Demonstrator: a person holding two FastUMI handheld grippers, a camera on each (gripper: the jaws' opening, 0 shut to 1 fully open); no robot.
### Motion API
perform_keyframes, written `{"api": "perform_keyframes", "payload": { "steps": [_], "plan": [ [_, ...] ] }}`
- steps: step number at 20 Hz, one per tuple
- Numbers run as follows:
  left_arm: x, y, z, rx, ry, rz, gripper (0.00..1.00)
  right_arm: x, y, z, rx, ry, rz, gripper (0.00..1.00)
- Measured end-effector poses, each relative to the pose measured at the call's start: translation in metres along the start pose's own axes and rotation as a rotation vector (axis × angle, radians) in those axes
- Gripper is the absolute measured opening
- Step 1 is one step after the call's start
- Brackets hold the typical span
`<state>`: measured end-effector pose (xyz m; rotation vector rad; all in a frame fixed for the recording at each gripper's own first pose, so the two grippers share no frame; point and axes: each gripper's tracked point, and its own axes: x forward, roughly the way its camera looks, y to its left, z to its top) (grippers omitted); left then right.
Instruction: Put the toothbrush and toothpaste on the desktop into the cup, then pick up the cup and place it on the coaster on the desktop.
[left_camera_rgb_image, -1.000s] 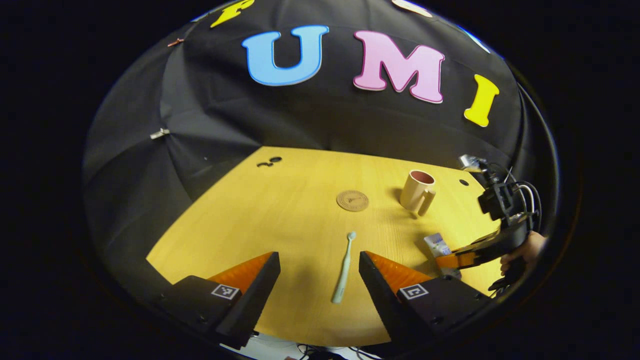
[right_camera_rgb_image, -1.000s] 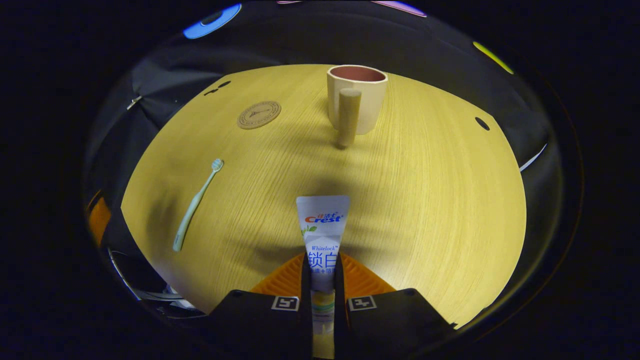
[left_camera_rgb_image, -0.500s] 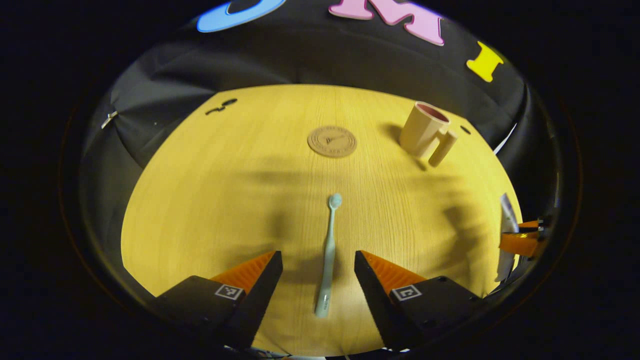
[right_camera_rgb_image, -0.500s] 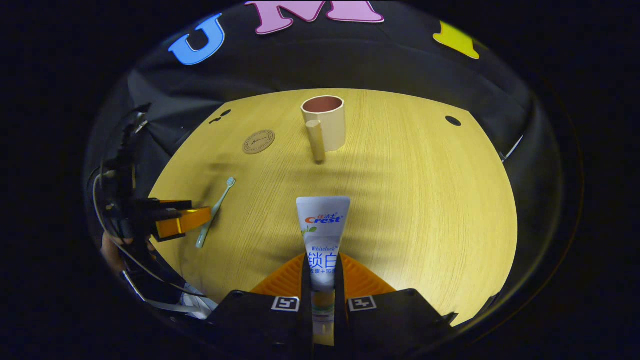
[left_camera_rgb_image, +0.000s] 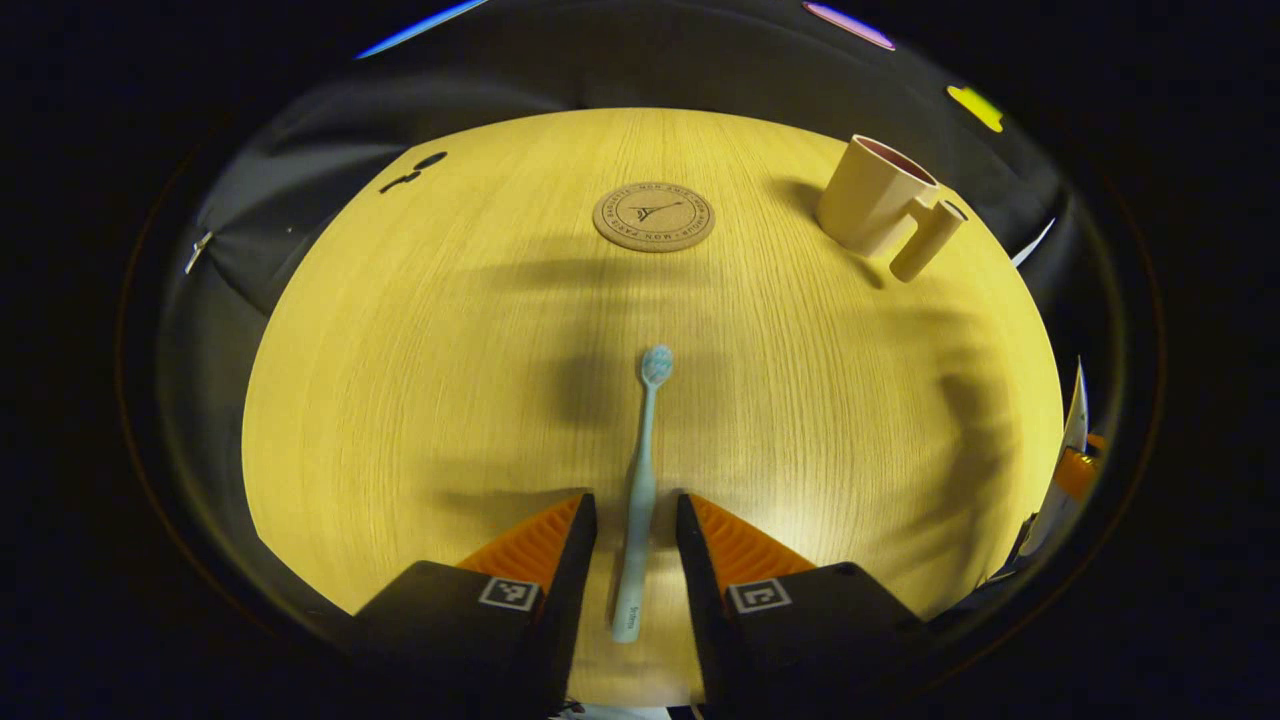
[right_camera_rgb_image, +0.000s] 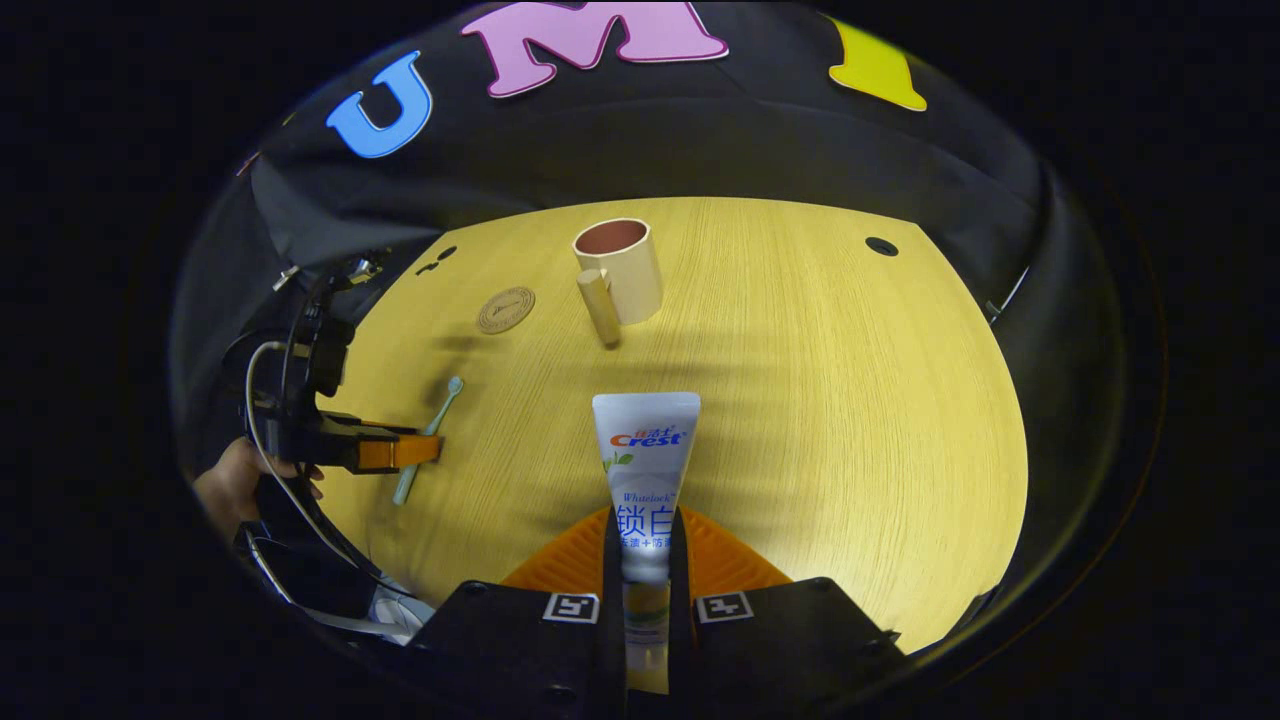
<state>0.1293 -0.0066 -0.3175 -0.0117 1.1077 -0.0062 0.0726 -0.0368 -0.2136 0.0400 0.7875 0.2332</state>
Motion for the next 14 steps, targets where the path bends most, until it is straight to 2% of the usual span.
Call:
{"api": "perform_keyframes", "payload": {
  "steps": [4, 5, 9, 11, 14],
  "plan": [
    [-0.002, -0.001, 0.003, -0.023, 0.065, -0.001, 0.21, 0.003, 0.001, 0.005, 0.011, -0.009, 0.009, 0.20],
    [0.000, -0.001, 0.003, -0.027, 0.075, -0.003, 0.16, 0.003, 0.002, 0.008, 0.014, -0.012, 0.013, 0.20],
    [-0.001, -0.001, 0.004, 0.005, 0.035, -0.007, 0.07, 0.006, 0.006, 0.019, -0.026, -0.031, 0.020, 0.20],
    [-0.002, -0.001, 0.003, 0.014, 0.001, -0.005, 0.07, 0.006, 0.011, 0.027, -0.032, -0.047, 0.033, 0.20],
    [-0.006, -0.007, 0.001, -0.031, -0.045, -0.028, 0.06, 0.004, 0.015, 0.052, -0.032, -0.090, 0.040, 0.20]
  ]
}}
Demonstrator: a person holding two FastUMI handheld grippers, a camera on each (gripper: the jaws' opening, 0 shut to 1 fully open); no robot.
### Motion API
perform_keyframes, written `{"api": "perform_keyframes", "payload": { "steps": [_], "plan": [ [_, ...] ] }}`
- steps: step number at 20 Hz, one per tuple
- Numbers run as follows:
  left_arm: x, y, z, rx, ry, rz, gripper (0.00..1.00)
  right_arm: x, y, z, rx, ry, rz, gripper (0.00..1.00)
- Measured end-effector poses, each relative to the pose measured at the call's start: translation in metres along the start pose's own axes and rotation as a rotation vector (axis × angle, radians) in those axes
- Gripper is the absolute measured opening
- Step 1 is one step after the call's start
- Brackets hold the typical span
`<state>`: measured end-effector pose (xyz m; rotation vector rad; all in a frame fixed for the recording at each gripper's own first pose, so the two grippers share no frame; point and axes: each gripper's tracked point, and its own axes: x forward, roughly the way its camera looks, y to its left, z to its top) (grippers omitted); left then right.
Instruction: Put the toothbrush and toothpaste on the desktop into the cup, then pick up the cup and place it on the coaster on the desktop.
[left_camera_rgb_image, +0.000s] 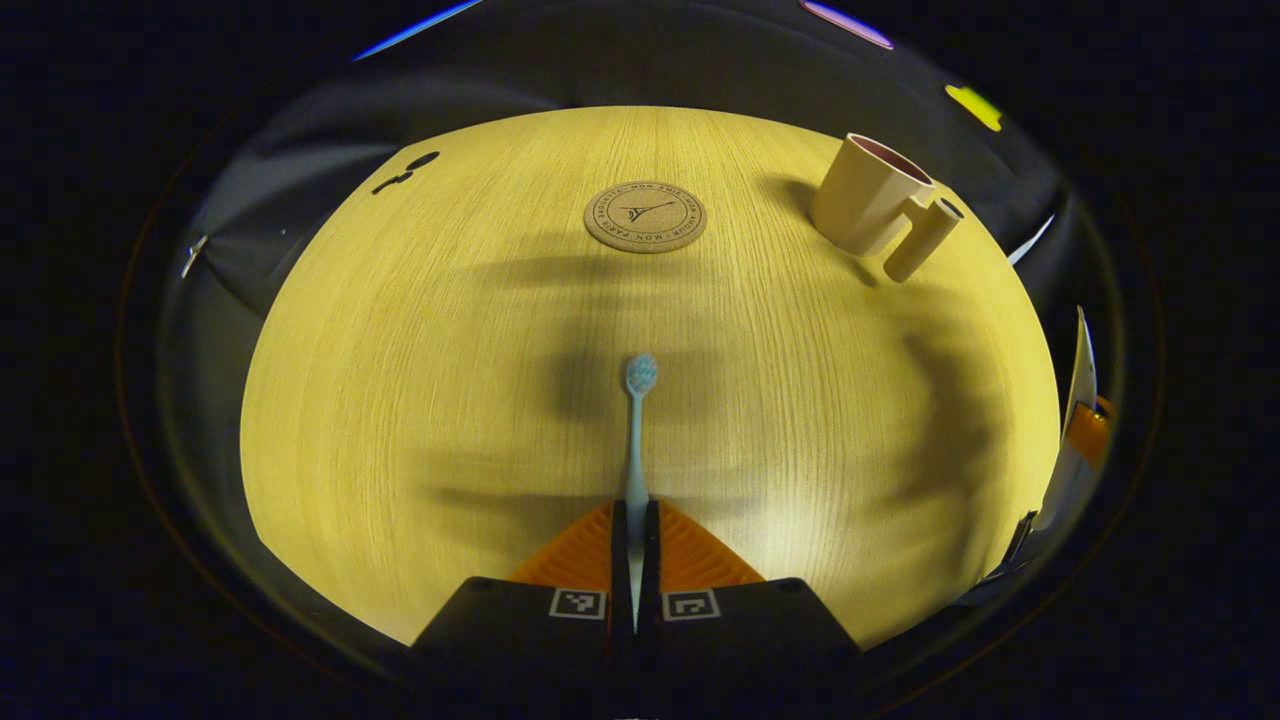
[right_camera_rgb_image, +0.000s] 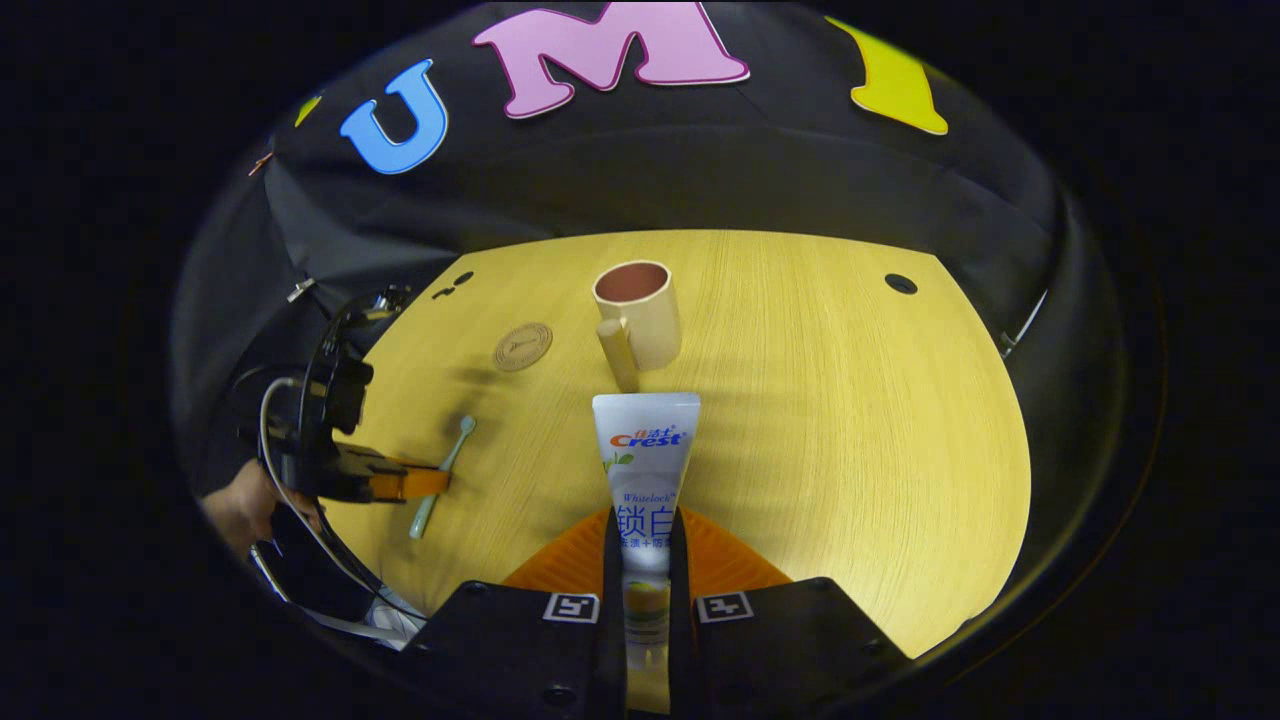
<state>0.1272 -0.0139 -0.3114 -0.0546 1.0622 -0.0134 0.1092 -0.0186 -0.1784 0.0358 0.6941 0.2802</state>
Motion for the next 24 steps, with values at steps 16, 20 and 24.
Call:
{"api": "perform_keyframes", "payload": {
  "steps": [16, 20, 24],
  "plan": [
    [-0.096, -0.019, 0.061, -0.072, -0.402, -0.123, 0.06, 0.043, 0.016, 0.222, -0.023, -0.575, -0.042, 0.20],
    [-0.131, -0.018, 0.075, -0.108, -0.505, -0.157, 0.06, 0.078, 0.018, 0.242, -0.017, -0.634, -0.069, 0.20],
    [-0.149, -0.030, 0.087, -0.120, -0.587, -0.197, 0.06, 0.123, 0.012, 0.242, -0.060, -0.636, -0.111, 0.20]
  ]
}}
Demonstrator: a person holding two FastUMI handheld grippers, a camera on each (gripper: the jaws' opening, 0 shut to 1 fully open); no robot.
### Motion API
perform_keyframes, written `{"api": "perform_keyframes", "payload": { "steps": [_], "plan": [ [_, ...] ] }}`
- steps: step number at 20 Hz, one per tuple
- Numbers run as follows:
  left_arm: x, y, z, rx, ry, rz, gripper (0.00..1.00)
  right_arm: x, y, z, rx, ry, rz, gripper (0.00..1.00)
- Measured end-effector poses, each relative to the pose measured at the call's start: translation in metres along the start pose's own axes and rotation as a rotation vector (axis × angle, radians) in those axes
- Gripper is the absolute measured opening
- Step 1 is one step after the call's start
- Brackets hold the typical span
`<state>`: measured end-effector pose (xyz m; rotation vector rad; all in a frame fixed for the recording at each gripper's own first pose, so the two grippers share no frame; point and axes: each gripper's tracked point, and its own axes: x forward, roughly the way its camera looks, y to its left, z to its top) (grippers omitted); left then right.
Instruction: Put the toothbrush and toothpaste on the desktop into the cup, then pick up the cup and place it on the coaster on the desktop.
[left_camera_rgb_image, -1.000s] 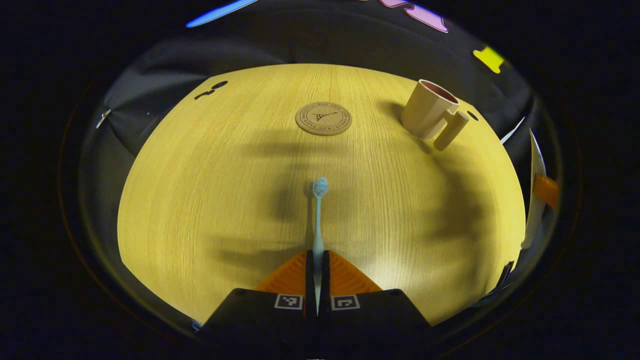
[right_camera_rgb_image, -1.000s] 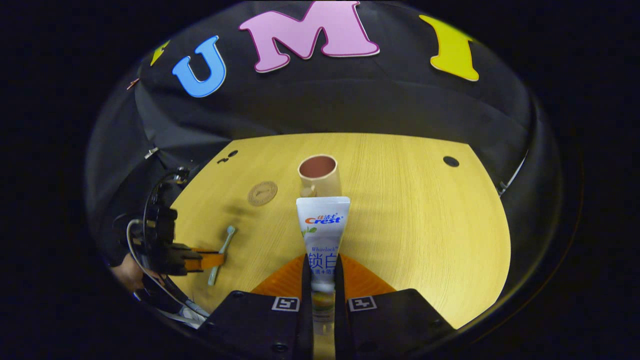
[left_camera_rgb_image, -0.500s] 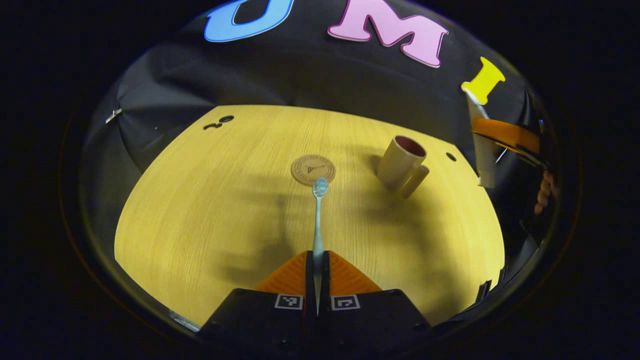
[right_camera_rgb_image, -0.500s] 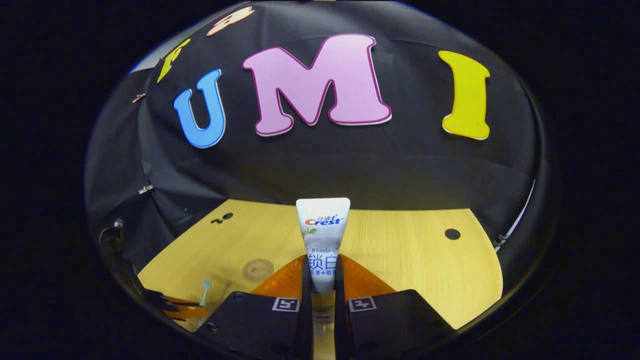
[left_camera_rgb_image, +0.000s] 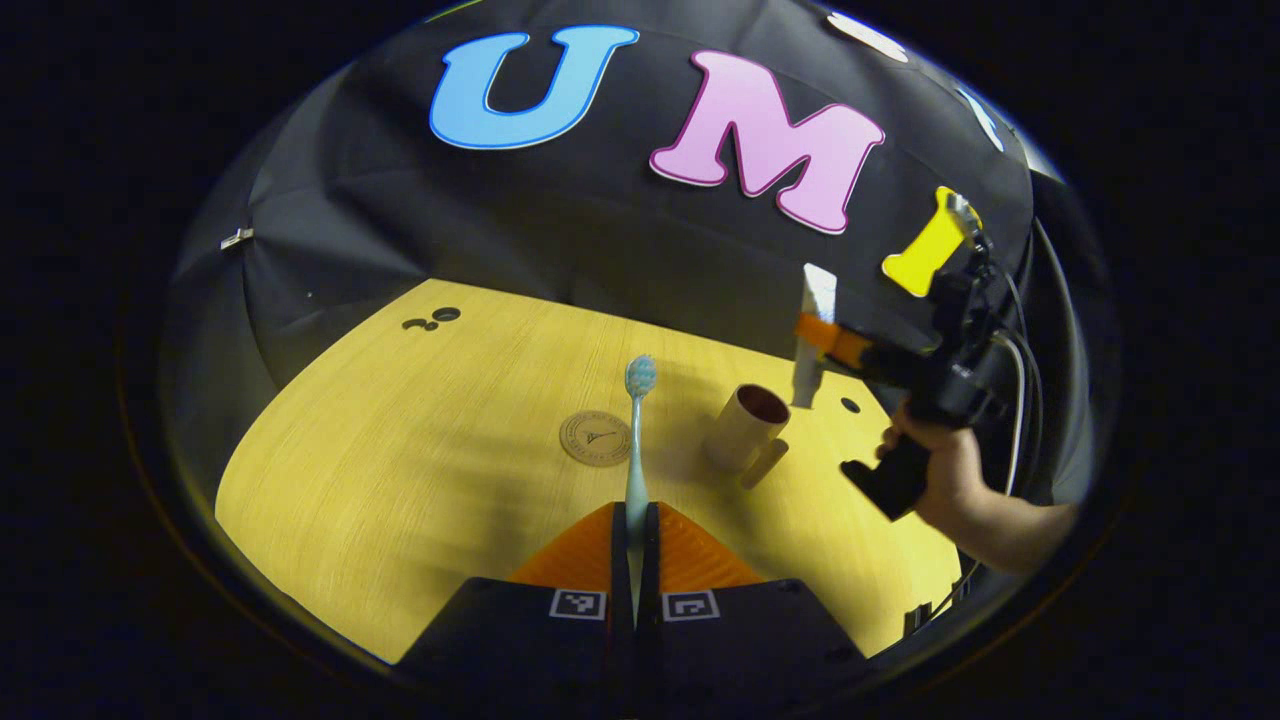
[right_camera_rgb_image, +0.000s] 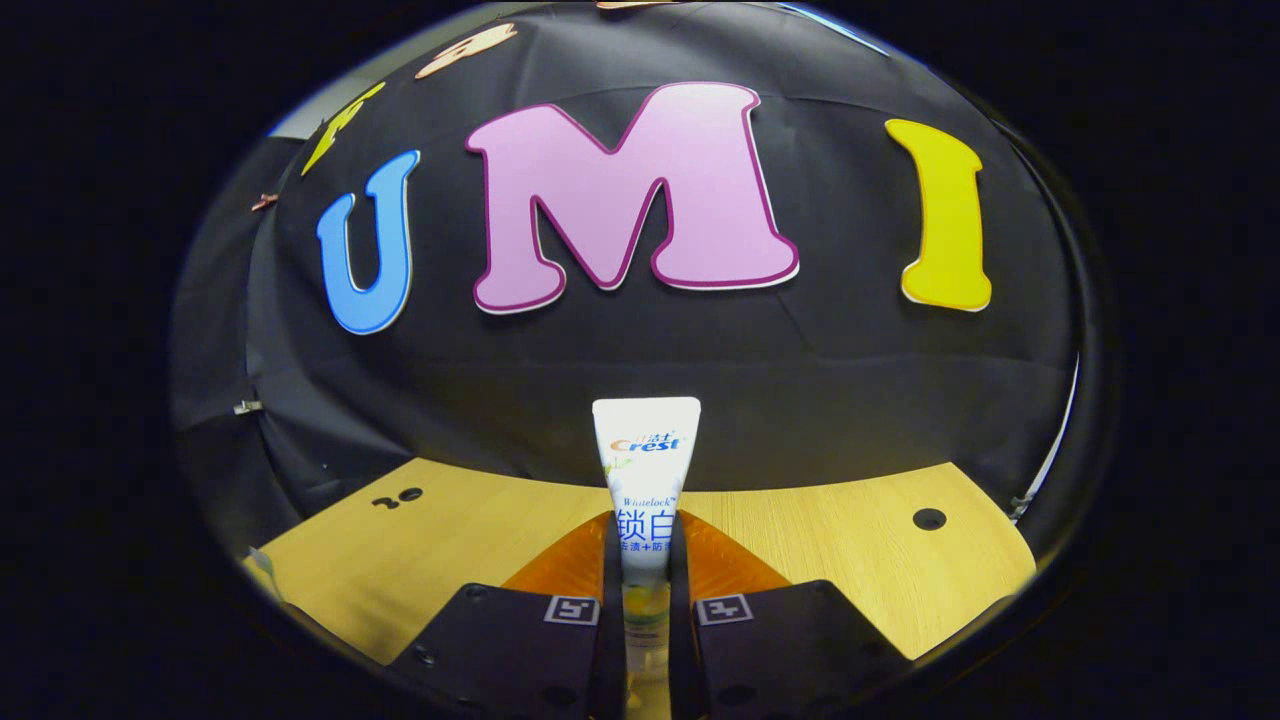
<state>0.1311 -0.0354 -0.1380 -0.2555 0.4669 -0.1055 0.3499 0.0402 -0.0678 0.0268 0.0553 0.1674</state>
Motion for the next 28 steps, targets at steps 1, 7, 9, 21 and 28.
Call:
{"api": "perform_keyframes", "payload": {
  "steps": [1, 7, 9, 21, 28],
  "plan": [
    [0.002, -0.007, 0.003, 0.002, -0.007, -0.014, 0.06, 0.007, 0.000, -0.008, 0.009, 0.012, 0.000, 0.20],
    [0.010, -0.023, 0.006, 0.022, -0.025, -0.036, 0.06, 0.030, 0.000, -0.035, -0.010, 0.028, -0.007, 0.26],
    [0.012, -0.027, 0.006, 0.014, -0.026, -0.042, 0.06, 0.032, 0.006, -0.048, -0.009, 0.054, 0.017, 0.25],
    [0.067, -0.103, 0.083, 0.086, -0.196, -0.174, 0.06, -0.043, -0.082, -0.096, -0.002, 0.222, -0.100, 0.99],
    [0.148, -0.159, 0.133, 0.147, -0.429, -0.215, 0.06, -0.105, -0.144, -0.122, -0.027, 0.340, -0.173, 0.99]
  ]
}}
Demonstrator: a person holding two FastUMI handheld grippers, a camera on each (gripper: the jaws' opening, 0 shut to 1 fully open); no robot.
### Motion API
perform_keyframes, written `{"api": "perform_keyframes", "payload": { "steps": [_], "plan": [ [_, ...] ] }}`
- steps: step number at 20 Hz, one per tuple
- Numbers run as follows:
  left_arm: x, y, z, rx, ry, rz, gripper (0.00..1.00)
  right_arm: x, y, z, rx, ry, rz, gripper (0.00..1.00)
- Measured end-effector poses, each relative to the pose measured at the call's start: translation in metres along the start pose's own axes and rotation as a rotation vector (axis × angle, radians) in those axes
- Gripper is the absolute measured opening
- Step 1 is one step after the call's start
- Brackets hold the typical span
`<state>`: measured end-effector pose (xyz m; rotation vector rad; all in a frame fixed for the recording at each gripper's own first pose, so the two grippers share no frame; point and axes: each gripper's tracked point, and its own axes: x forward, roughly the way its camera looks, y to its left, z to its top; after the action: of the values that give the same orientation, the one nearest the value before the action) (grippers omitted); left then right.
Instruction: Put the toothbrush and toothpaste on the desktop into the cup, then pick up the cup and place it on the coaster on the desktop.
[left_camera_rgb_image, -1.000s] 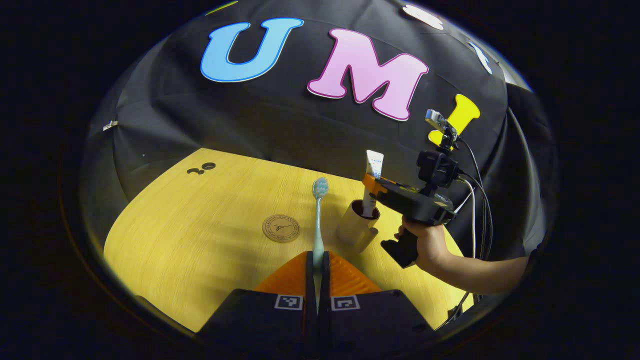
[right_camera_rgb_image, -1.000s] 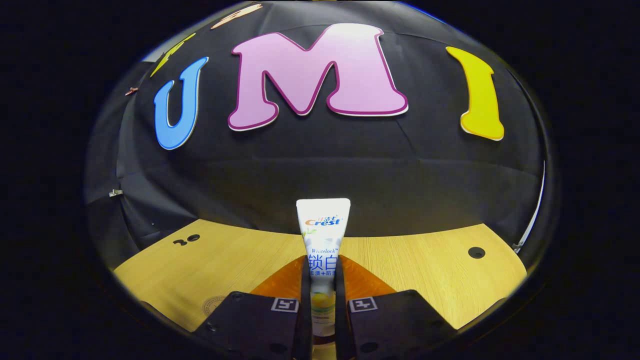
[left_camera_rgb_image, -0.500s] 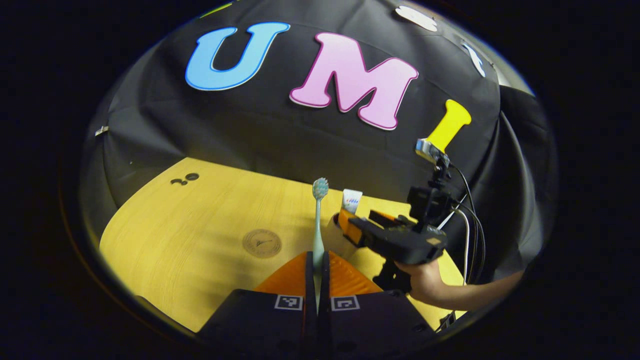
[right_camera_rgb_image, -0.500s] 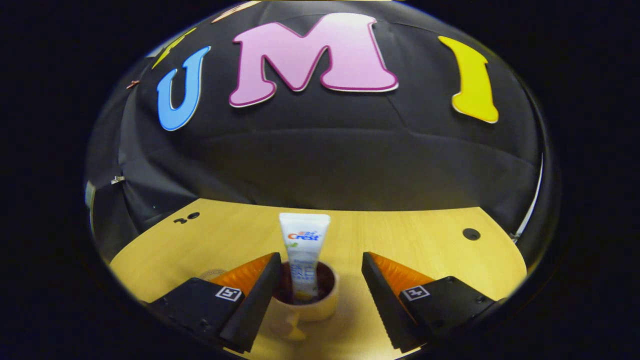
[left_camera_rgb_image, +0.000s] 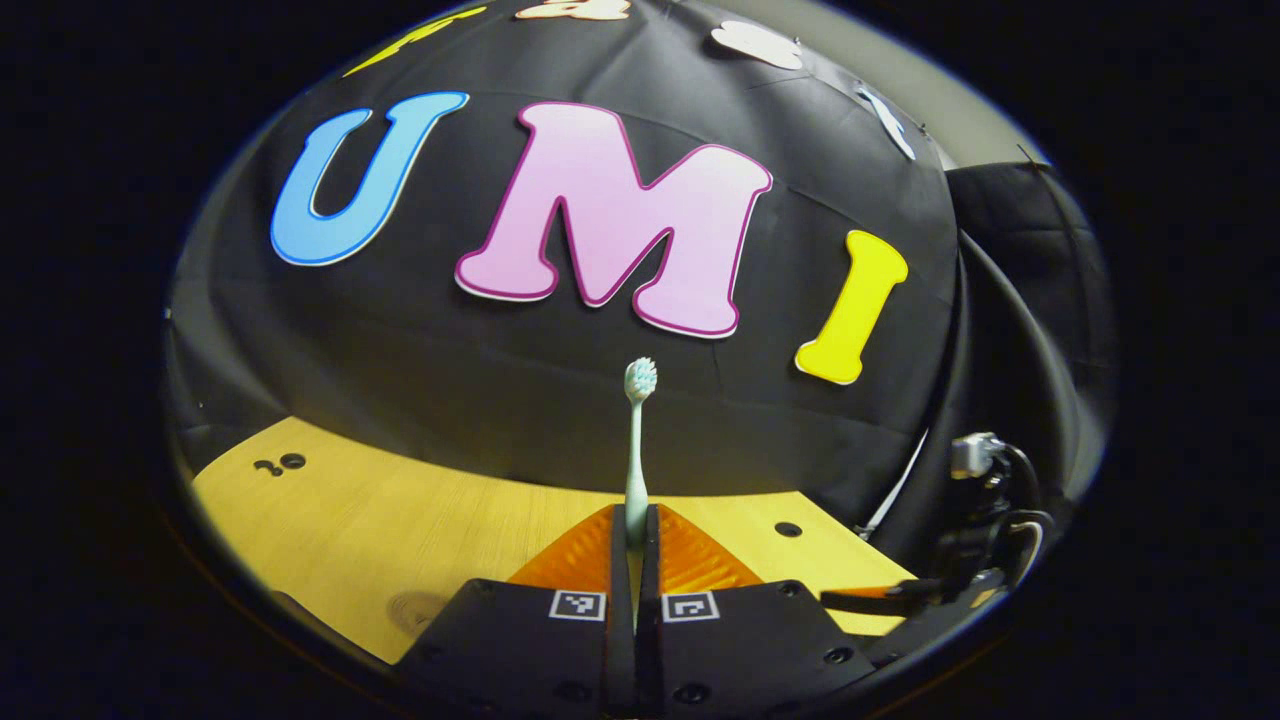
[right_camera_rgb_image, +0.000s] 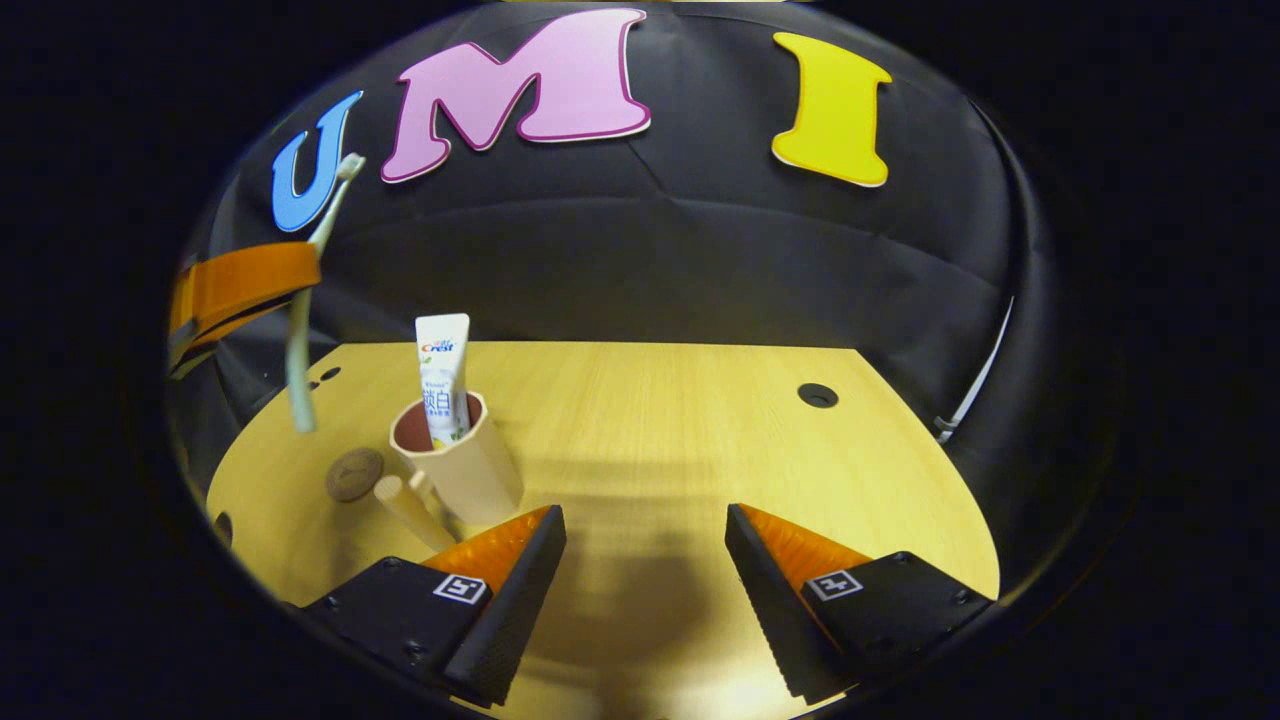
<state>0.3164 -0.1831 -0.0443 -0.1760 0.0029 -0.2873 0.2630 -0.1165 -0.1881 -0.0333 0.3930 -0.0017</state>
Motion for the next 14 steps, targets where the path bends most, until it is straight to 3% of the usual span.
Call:
{"api": "perform_keyframes", "payload": {
  "steps": [3, 7, 14],
  "plan": [
    [0.024, 0.005, -0.010, 0.011, -0.054, 0.031, 0.06, -0.012, -0.009, -0.011, 0.003, 0.024, 0.004, 0.99],
    [0.043, 0.023, -0.039, 0.011, -0.042, 0.090, 0.07, -0.021, -0.012, -0.017, -0.007, 0.035, 0.021, 0.99],
    [0.042, 0.023, -0.066, 0.074, -0.004, 0.081, 0.15, -0.017, -0.001, -0.017, 0.011, 0.041, 0.043, 0.99]
  ]
}}
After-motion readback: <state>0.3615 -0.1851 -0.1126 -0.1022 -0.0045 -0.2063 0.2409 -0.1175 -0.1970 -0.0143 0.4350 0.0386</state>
